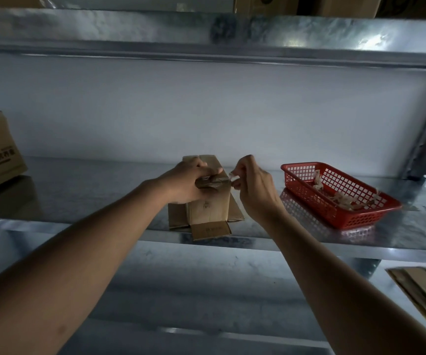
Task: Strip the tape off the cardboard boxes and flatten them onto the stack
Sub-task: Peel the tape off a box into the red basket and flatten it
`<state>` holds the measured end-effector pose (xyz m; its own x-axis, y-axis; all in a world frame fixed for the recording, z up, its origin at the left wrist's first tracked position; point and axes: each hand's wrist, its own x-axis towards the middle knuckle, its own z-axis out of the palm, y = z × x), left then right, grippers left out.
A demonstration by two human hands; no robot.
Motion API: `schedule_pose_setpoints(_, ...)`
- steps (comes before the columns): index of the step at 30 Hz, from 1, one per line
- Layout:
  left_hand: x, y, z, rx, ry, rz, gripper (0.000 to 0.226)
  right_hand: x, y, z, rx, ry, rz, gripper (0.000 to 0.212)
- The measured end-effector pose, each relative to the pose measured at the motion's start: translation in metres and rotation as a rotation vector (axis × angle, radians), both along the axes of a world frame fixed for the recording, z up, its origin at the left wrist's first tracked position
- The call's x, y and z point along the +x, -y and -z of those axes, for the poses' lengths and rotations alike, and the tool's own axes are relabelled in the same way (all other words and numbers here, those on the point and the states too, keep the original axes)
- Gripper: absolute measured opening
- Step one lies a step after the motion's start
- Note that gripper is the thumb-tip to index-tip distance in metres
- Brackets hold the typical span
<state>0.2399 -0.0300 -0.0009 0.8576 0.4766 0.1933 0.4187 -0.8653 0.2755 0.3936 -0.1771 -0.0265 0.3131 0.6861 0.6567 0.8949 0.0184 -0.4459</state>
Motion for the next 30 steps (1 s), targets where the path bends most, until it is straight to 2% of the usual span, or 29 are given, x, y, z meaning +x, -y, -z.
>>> schedule_pose_setpoints(3,0.000,-0.004,0.007,0.003,0.034,0.006,0.071,-0.004,0.004,-0.010,0.046,-0.260,-0.006,0.017)
schedule_pose_setpoints(5,0.000,-0.005,0.009,-0.003,0.042,0.015,0.071,-0.006,0.006,-0.018,0.006,-0.389,-0.012,0.006)
schedule_pose_setpoints(7,0.000,-0.003,0.008,0.001,0.028,0.003,0.069,-0.006,0.007,-0.021,-0.051,-0.451,-0.017,0.024)
schedule_pose_setpoints(12,-0.001,0.005,0.002,0.085,-0.063,-0.052,0.073,-0.013,0.006,-0.025,0.038,-0.297,0.050,0.016)
schedule_pose_setpoints(17,0.010,0.019,0.002,0.171,-0.069,-0.180,0.067,-0.027,0.010,-0.020,0.128,-0.312,-0.077,0.014)
schedule_pose_setpoints(19,0.013,0.022,0.002,0.136,-0.045,-0.161,0.071,-0.021,0.015,-0.015,0.145,-0.402,-0.054,0.022)
schedule_pose_setpoints(20,0.014,0.022,0.002,0.113,-0.030,-0.141,0.074,-0.018,0.017,-0.013,0.125,-0.443,-0.026,0.025)
schedule_pose_setpoints(23,0.008,0.019,0.000,0.056,-0.001,-0.065,0.084,-0.015,0.018,-0.008,-0.052,-0.504,-0.004,0.013)
schedule_pose_setpoints(26,-0.009,0.005,-0.003,-0.048,0.008,0.019,0.091,-0.019,0.014,-0.008,-0.112,-0.367,0.019,0.027)
schedule_pose_setpoints(30,-0.019,-0.017,0.006,0.018,-0.006,0.072,0.088,-0.031,0.004,-0.013,-0.080,-0.201,0.103,0.015)
